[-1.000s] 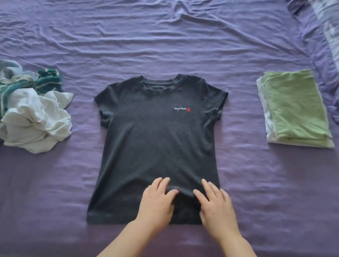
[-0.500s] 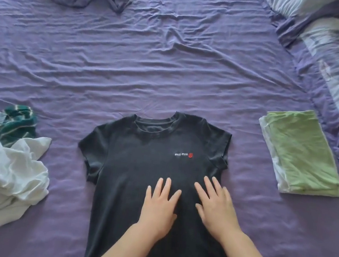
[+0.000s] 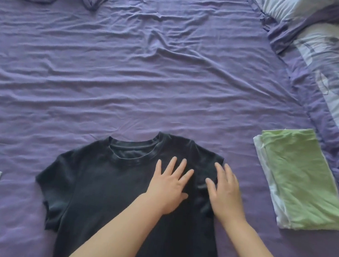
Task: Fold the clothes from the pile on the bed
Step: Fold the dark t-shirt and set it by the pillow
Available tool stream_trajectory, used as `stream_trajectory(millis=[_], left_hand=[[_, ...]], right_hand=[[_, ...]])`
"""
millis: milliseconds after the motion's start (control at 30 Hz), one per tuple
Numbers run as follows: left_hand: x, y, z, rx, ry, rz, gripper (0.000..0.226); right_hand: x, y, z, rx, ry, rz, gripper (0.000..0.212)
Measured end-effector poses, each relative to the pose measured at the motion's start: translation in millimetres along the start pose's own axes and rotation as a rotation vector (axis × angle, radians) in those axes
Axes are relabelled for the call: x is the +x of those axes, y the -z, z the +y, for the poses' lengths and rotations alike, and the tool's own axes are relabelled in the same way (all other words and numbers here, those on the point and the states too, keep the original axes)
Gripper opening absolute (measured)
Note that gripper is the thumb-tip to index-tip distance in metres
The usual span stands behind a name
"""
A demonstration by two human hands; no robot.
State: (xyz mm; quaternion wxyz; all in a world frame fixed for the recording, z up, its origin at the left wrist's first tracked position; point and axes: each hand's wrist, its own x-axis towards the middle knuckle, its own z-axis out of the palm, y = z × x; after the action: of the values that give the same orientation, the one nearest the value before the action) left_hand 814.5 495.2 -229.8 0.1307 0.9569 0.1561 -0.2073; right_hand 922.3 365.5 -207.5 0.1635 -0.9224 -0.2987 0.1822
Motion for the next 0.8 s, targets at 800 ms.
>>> stream_trajectory(millis=[800], left_hand=[[-22,-7,-16,-0.017,0.396,0.143,0.069]], right_hand=[[48,10,-36,0.426,0.214,-0.356,0.036]])
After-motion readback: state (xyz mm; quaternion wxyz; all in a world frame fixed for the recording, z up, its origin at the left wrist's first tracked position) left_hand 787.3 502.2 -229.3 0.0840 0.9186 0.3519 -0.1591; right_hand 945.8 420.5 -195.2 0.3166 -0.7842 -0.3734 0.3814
